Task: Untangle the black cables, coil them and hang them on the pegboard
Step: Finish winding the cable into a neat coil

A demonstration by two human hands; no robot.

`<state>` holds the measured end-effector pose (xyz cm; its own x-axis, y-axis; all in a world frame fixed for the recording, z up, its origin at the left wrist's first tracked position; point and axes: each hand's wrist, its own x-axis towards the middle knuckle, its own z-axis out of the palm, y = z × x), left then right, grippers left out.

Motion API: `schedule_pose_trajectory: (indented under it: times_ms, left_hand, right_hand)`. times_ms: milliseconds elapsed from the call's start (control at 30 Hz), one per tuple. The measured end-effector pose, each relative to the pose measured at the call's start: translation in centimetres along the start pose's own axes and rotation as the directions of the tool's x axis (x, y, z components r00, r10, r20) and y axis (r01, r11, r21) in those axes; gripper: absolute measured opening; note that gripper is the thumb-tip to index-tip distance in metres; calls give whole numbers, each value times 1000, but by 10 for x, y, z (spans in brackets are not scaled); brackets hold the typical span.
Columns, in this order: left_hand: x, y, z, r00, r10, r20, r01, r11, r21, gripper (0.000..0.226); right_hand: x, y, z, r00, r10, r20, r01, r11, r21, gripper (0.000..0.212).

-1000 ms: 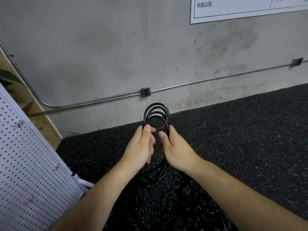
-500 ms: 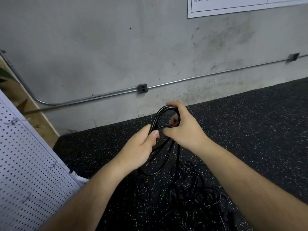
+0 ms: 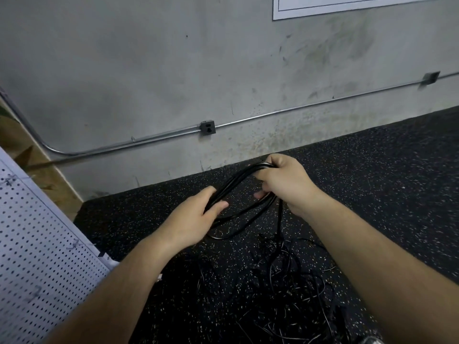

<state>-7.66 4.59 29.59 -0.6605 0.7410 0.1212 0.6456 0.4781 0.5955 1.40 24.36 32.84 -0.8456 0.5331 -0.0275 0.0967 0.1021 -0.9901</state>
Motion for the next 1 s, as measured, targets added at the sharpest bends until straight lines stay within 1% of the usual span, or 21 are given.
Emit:
schedule_pose_trajectory:
  times_ms: [33, 67, 133, 167, 233, 267, 300, 367, 400, 467, 500, 567, 633, 700, 800, 867, 900, 967, 1000]
  left_hand:
    - [-1, -1, 2, 1000, -10, 24, 11, 1000, -23, 8]
    - [-3, -2, 4, 998, -20, 59, 24, 998, -57, 8]
    - [-6, -5, 9, 994, -13, 110, 31, 987, -159, 10]
    - [-7, -3, 11, 996, 8, 94, 14, 973, -230, 16]
    - [-7, 4, 16, 999, 38, 11, -31, 924, -381, 30]
    - [-7, 9, 18, 999, 42, -11, -43, 900, -435, 33]
    - [-7, 14, 20, 999, 41, -17, -45, 891, -451, 34]
    - [-7, 22, 25, 999, 38, -20, -43, 901, -431, 29]
    - [-7, 23, 27, 999, 36, -27, -44, 899, -436, 24]
    - [-7, 25, 25, 999, 2, -38, -19, 884, -467, 15]
    - [-6, 27, 22, 999, -30, -20, 17, 878, -478, 17]
    - [-6, 28, 19, 996, -75, 48, 89, 873, -479, 34]
    - [-7, 28, 19, 993, -63, 103, 109, 838, -535, 52]
    - [-8, 29, 22, 983, -58, 172, 151, 789, -595, 58]
    - [-9, 33, 27, 973, -78, 216, 201, 744, -638, 45]
    - [-8, 34, 32, 974, -74, 215, 199, 739, -643, 48]
    - [-9, 36, 32, 973, -66, 221, 197, 737, -647, 41]
    - [-9, 38, 33, 971, -64, 230, 202, 737, -645, 10]
    - [-9, 40, 32, 969, -82, 233, 216, 740, -637, 13]
  right_hand:
    - [1, 1, -1, 1000, 15, 0, -15, 999, 34, 28]
    - [2, 1, -1, 1000, 8, -6, -8, 1000, -15, 28]
    - [1, -1, 2, 999, -52, 12, 53, 979, -195, 23]
    - [0, -3, 4, 996, -79, 36, 86, 962, -258, 20]
    - [-2, -6, 9, 992, -95, 79, 113, 952, -283, 16]
    - [-3, -7, 12, 992, -87, 86, 106, 965, -239, 15]
    - [-2, -7, 14, 994, -75, 83, 87, 985, -152, 15]
    - [-3, -8, 17, 993, -52, 106, 45, 996, 72, 20]
    - [-4, -9, 19, 991, -51, 124, 33, 989, 143, 26]
    - [-6, -12, 20, 989, -51, 135, 28, 986, 162, 42]
    - [-8, -14, 21, 990, -53, 135, 33, 989, 145, 47]
    - [-10, -17, 23, 984, -73, 165, 46, 986, 162, 48]
    - [-10, -20, 27, 975, -74, 209, 26, 974, 225, 47]
    - [-11, -21, 33, 970, -55, 237, -14, 960, 280, 44]
    - [-10, -21, 43, 965, -41, 258, -73, 907, 415, 41]
    - [-9, -19, 47, 970, -34, 240, -90, 869, 487, 42]
    - [-9, -19, 49, 974, -27, 223, -91, 862, 499, 42]
    - [-8, -18, 48, 980, -23, 196, -77, 871, 485, 41]
    - [-8, -17, 47, 983, -31, 182, -57, 885, 461, 40]
